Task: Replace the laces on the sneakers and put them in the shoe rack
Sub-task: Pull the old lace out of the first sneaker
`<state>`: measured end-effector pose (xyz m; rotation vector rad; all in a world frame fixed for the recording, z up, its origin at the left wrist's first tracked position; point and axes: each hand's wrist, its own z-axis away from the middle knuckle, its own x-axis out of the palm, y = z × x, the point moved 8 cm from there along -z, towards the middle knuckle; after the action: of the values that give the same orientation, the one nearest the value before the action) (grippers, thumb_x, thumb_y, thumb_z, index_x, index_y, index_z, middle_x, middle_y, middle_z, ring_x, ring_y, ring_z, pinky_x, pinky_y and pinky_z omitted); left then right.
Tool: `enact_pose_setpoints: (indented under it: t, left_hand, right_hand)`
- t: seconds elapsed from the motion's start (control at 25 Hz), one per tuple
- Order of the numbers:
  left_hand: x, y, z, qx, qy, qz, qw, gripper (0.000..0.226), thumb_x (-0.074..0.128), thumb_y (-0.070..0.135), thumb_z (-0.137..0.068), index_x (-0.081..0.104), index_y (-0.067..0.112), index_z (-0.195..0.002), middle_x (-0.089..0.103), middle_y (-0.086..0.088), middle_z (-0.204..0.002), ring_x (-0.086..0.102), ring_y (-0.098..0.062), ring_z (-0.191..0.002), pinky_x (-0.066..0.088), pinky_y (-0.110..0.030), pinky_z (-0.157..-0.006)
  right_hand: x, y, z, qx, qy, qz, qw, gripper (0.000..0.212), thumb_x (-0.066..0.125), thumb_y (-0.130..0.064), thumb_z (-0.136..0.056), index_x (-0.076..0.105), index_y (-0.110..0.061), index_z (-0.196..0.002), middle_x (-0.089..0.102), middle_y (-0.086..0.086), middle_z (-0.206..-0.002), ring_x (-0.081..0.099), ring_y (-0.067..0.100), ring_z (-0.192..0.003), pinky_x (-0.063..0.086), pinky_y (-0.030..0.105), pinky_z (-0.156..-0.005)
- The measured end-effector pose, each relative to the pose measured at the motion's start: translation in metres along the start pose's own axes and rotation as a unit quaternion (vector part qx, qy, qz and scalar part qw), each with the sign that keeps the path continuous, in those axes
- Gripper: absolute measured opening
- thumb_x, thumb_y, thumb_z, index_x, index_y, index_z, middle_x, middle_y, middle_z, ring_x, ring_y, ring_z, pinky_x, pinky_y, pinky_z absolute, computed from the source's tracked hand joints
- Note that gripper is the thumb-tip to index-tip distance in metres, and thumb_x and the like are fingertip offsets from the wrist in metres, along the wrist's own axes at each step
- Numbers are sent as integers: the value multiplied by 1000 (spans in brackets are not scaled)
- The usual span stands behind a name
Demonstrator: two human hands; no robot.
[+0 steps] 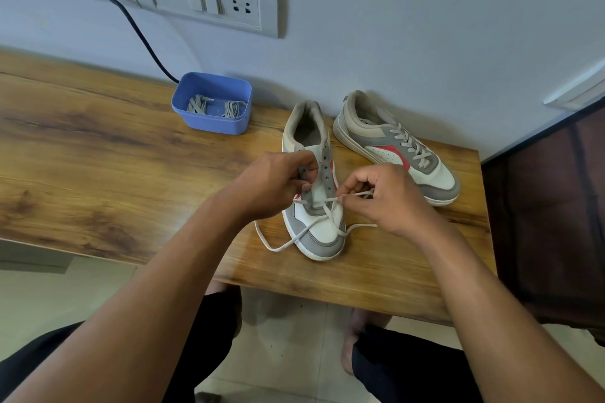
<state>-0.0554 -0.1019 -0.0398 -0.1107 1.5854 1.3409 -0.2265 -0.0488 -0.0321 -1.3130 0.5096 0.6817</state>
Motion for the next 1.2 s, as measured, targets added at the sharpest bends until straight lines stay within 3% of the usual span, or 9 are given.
enact_pose_setpoints:
  t: [0.12, 0.32, 0.48, 0.6, 0.8, 0.88, 1.0, 1.08, 1.2]
  left_hand:
    - [-2, -1, 1, -1, 5, 9, 1000, 16, 65, 9, -95, 62, 24, -100, 63, 11, -88, 60, -6, -82, 48, -24, -69]
    - [-1, 1, 1, 2, 2, 5, 1000, 15, 65, 10, -95, 61, 25, -98, 63, 10, -87, 60, -7, -82, 49, -25, -70]
    - [-1, -1, 0, -4, 4, 5, 1000, 15, 64, 10, -95, 61, 25, -99, 64, 9, -88, 61, -6, -82, 49, -23, -70]
    - [0, 0, -1, -3, -1, 3, 1000, 16, 64, 10, -95, 61, 25, -99, 64, 7, -89, 61, -8, -83, 50, -24, -71]
    - [-2, 1, -1, 0, 9, -8, 1000, 15, 64, 7, -94, 62, 22, -100, 64, 5, -90, 62, -13, -85, 53, -31, -73]
    - [-3, 0, -1, 0, 13, -15, 1000, 16, 64, 6, -93, 63, 21, -99, 64, 6, -88, 62, -14, -84, 54, -33, -73]
    - [-3, -1, -2, -3, 11, -32, 999, 18, 65, 7, -93, 64, 24, -99, 63, 11, -87, 62, -10, -83, 50, -27, -69]
    - [-8, 1, -2, 5, 28, -43, 999, 17, 69, 10, -91, 66, 26, -96, 61, 17, -83, 59, -3, -78, 47, -23, -65]
    - [-20, 16, 2, 71, 91, -50, 992, 15, 80, 21, -83, 71, 29, -92, 60, 14, -86, 58, -1, -74, 47, -25, -63]
  right_hand:
    - [-25, 16, -1, 42, 65, 42, 996, 12, 81, -20, -88, 75, -29, -84, 70, -14, -80, 63, 0, -70, 49, 18, -63]
    - [-14, 3, 3, 18, 50, 9, 999, 12, 81, -20, -86, 75, -30, -82, 72, -16, -77, 66, -3, -72, 51, 15, -64]
    - [-45, 24, 6, 73, 123, 92, 985, 13, 82, -23, -82, 72, -30, -77, 70, -14, -77, 67, 5, -73, 61, 37, -71]
    - [-46, 26, 10, 64, 109, 80, 989, 15, 82, -16, -84, 73, -28, -79, 70, -12, -77, 67, 6, -73, 62, 38, -71]
    - [-61, 16, 12, 16, 248, 157, 956, 10, 82, -15, -85, 74, -19, -84, 70, -5, -80, 65, 14, -72, 58, 38, -65]
    - [-50, 16, 9, 34, 199, 184, 962, 10, 81, -19, -86, 73, -24, -83, 70, -8, -81, 67, 15, -75, 56, 34, -65]
    - [-25, 32, 10, 128, -32, 219, 967, 13, 83, -26, -84, 73, -29, -78, 68, -15, -77, 65, 5, -76, 48, 27, -63]
    - [-19, 39, 20, 161, -124, 225, 953, 11, 85, -31, -83, 76, -32, -78, 70, -15, -78, 66, 4, -79, 55, 31, -70]
    - [-25, 21, 19, 112, -23, 170, 979, 17, 82, -44, -85, 74, -31, -78, 71, -14, -77, 68, 6, -76, 56, 32, -68]
